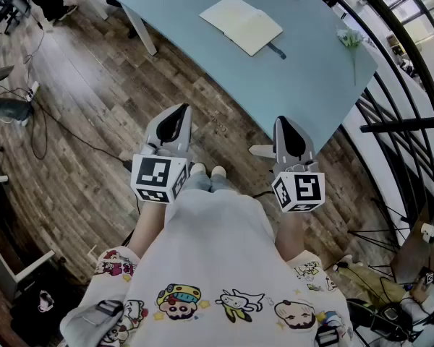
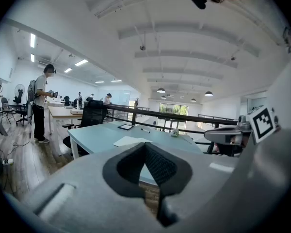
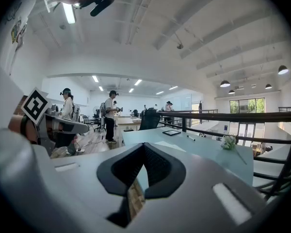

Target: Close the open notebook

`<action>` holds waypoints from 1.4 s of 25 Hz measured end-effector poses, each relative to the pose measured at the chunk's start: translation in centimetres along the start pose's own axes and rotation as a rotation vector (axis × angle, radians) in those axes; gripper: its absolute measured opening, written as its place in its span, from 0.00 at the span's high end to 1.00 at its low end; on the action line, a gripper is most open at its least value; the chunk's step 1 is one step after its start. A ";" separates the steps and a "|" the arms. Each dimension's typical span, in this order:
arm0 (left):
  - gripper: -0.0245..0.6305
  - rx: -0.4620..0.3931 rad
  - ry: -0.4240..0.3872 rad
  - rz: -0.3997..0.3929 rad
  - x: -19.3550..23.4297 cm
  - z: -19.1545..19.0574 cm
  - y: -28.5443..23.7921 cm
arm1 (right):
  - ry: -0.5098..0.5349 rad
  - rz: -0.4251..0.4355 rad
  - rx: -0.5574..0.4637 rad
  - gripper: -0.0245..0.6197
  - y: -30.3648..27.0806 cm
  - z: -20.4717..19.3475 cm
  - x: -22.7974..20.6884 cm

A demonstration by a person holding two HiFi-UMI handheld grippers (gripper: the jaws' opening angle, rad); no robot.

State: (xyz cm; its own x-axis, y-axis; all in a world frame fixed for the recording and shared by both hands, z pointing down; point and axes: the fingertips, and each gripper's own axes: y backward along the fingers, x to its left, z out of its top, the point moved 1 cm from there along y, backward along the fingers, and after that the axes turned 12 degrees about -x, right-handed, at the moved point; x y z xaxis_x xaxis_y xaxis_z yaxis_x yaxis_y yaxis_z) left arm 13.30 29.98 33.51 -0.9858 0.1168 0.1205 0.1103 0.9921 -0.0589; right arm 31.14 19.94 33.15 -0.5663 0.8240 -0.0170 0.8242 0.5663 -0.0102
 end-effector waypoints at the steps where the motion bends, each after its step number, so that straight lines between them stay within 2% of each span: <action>1: 0.96 -0.002 -0.002 0.005 0.1 0.0 0.0 | -0.004 -0.006 -0.003 0.95 -0.1 -0.1 -0.1; 10: 0.96 -0.026 0.005 0.054 -0.5 0.0 0.2 | -0.009 0.005 -0.016 0.95 0.3 -0.3 -1.2; 16: 0.92 -0.032 0.006 0.098 -0.7 -0.8 1.0 | -0.021 0.063 -0.011 0.91 0.2 -0.9 -1.1; 21: 0.89 0.003 0.015 0.117 -0.2 -1.7 1.0 | -0.037 0.112 0.010 0.86 -0.6 -1.5 -0.3; 28: 0.85 0.016 0.036 0.136 4.3 -2.0 -0.8 | -0.053 0.140 0.042 0.79 -5.4 -2.6 1.2; 35: 0.83 0.012 0.034 0.124 11.8 -0.3 -5.8 | -0.066 0.129 0.049 0.76 -14.1 -2.5 2.4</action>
State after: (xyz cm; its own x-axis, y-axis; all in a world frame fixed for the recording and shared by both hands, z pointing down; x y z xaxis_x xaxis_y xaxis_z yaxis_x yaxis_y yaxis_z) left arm 1.04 25.58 35.60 -0.9597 0.2405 0.1453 0.2297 0.9693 -0.0873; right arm 18.19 14.02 35.78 -0.4555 0.8859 -0.0872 0.8902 0.4526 -0.0519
